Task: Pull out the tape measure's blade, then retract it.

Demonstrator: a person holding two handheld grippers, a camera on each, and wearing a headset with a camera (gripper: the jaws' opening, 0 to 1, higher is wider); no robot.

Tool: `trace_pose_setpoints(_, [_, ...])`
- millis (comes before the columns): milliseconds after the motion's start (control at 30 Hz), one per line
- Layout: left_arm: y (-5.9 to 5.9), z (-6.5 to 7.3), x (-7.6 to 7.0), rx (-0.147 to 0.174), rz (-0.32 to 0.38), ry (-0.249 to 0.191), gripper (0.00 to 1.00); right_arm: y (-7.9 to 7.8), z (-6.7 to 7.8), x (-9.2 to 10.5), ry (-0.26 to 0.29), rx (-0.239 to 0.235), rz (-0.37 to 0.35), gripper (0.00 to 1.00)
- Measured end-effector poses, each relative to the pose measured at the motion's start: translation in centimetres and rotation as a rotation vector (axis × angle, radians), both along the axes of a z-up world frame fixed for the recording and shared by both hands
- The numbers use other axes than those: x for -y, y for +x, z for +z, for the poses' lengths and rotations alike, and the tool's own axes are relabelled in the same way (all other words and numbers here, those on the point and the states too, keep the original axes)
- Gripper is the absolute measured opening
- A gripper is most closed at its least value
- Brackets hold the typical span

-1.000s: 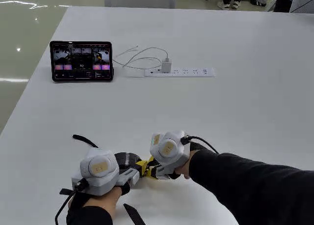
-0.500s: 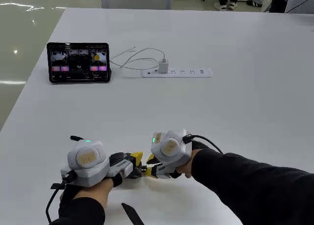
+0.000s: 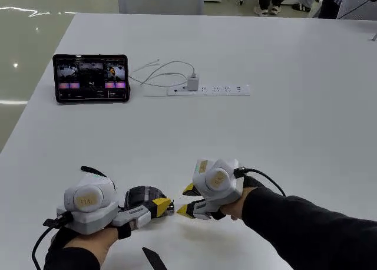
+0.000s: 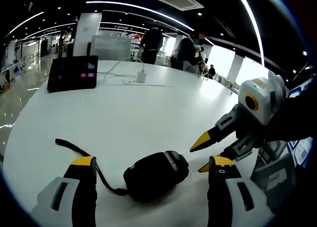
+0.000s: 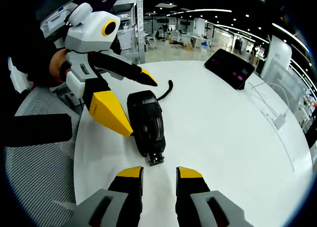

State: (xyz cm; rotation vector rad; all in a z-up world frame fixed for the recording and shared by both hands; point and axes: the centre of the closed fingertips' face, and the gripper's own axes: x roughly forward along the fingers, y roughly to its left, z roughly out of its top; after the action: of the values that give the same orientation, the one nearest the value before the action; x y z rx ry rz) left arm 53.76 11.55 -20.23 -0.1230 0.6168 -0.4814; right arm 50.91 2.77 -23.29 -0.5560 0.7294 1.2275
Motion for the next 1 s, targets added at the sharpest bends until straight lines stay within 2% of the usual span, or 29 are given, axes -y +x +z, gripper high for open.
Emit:
trace_pose_setpoints(67, [-0.1,-0.1,0.1,-0.007,-0.019,-0.016,0.99,-0.1,0.1,0.3,0.005,0.002,-0.002,0.23])
trace_pose_setpoints(167, [-0.2,-0.3,0.0,-0.009,-0.058,-0.007,0.99,-0.3,0.5,1.0,0.008,0.014,-0.006,0.24])
trace_pose_setpoints(233, [-0.5,-0.2,0.2,0.003,-0.101,-0.001,0.99,-0.4,0.8,1.5,0.018,0.02,-0.019,0.25])
trace_pose_setpoints(300, [-0.9,-0.3,0.4,0.0,-0.156,0.004,0.99,-0.5,1.0,2.1,0.029,0.017,-0.036,0.26])
trace_pose_setpoints(433, [-1.2,-0.3,-0.1,0.033,-0.224,0.084,0.99,-0.6,1.5,3.4,0.045,0.02,-0.072,0.28])
trace_pose_setpoints(500, [-1.5,-0.2,-0.1,0.026,-0.248,0.06,0.99,-0.6,1.7,4.1,0.05,0.019,-0.091,0.29])
trace_pose_setpoints(600, [-1.7,-0.4,-0.6,0.017,-0.262,0.073,0.99,-0.7,2.0,5.2,0.063,0.019,-0.112,0.3])
trace_pose_setpoints(733, [-1.8,-0.1,-1.3,0.017,-0.265,0.059,0.99,-1.0,2.3,6.4,0.076,0.021,-0.137,0.32])
trace_pose_setpoints(800, [-1.6,0.0,-1.8,0.029,-0.26,0.082,0.99,-1.1,2.4,6.9,0.083,0.021,-0.146,0.33])
trace_pose_setpoints(1000, [-1.7,1.1,-2.8,0.043,-0.263,0.066,0.99,-1.6,2.8,8.9,0.1,0.012,-0.194,0.37])
